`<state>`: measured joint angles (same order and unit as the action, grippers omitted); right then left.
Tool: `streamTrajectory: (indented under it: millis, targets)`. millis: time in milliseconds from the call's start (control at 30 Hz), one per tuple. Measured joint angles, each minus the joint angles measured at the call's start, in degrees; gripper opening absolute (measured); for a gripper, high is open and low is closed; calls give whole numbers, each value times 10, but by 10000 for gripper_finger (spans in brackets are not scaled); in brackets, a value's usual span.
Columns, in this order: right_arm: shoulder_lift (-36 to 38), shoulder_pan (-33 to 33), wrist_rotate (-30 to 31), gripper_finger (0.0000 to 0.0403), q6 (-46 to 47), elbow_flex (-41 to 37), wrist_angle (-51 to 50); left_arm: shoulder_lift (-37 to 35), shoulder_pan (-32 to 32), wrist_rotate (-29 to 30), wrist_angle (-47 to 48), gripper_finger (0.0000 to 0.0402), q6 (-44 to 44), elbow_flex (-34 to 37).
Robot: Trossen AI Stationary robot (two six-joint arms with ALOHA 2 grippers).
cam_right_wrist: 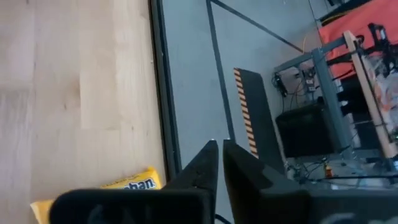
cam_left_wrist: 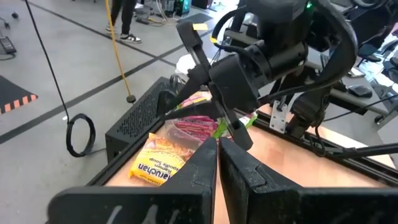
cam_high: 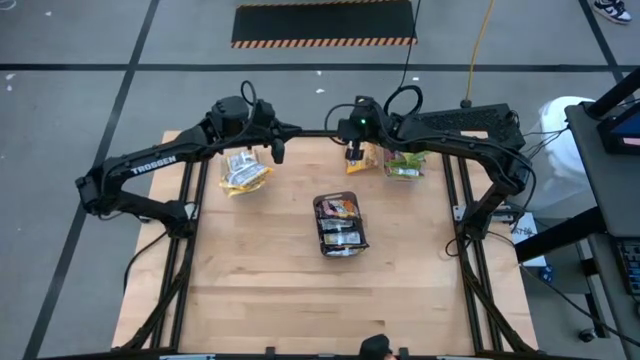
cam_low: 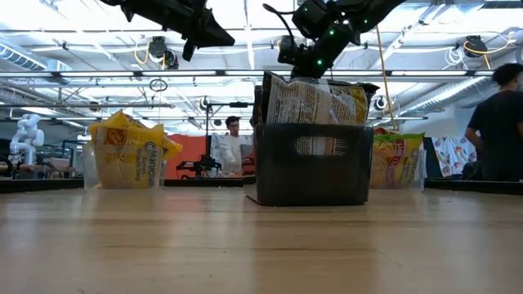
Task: Sort Maruchan noodles
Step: Put the yellow noodle pack into the left transparent bin
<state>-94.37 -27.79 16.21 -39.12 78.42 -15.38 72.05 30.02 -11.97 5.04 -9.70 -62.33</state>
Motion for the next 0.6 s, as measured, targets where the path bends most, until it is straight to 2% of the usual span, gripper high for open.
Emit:
streamTrajectory:
  millis: [133,333,467,600]
  targets:
    - [0,-3,0,3,61,0,1,0,0,0,0,21,-1,0]
    - [0,-17,0,32,113,0,-23,0,0,0,0,21,-20,0]
    - [-14,-27,0,57,109,0,-61,0,0,0,0,21,-23,0]
    - [-39,-30,0,79,63,0,-62,0,0,0,0,21,-24,0]
